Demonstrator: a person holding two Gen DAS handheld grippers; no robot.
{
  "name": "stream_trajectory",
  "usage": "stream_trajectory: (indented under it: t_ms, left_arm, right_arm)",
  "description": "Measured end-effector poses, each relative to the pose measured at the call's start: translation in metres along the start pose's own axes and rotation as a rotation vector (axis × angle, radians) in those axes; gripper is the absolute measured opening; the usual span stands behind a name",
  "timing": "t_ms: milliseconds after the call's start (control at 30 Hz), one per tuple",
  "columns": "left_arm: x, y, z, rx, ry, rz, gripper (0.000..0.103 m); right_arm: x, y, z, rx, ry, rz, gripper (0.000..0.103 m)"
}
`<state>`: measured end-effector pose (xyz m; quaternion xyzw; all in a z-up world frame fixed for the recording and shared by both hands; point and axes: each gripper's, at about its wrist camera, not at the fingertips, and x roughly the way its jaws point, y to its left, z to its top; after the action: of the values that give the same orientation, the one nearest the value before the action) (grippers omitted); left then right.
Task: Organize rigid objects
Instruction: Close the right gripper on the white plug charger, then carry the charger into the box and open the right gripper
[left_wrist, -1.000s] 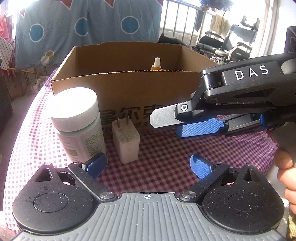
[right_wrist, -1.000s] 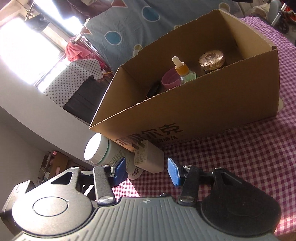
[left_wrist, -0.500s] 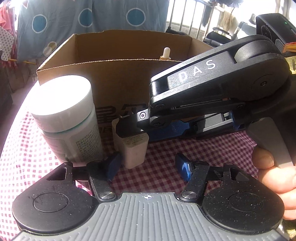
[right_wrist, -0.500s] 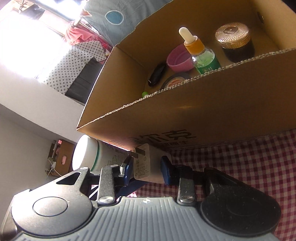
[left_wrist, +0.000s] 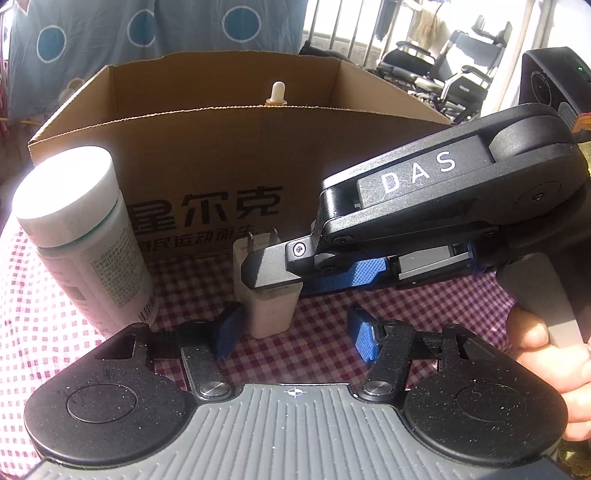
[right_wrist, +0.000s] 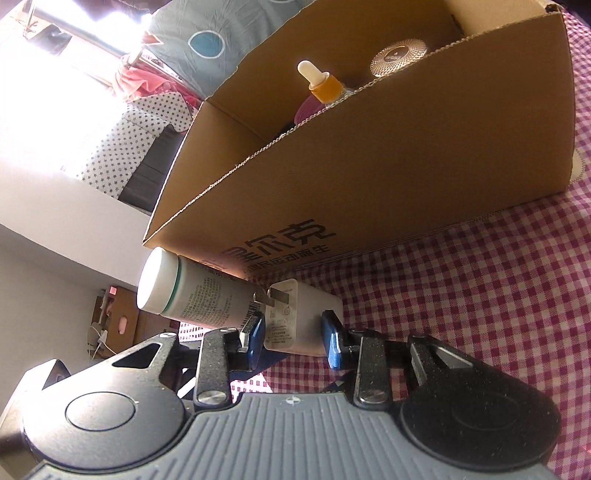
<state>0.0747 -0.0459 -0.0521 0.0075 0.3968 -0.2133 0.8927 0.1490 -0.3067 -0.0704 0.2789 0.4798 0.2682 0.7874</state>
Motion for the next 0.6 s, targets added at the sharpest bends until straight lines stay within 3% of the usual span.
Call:
stream_trajectory:
  t_ms: [267,600]
  left_arm:
    - [0.000,-0.015,-0.006,0.039,0.018,-0.032,0.058]
    - [0.017,-0.014,0.006,0.041,0.019,-0.011,0.048]
  right_arm:
    - [-0.017,-0.009,-0.016,0.024,-0.034,-0.022,0.036]
    - [-0.022,-0.022,-0.019,0.036,-0.051,-0.023,0.038]
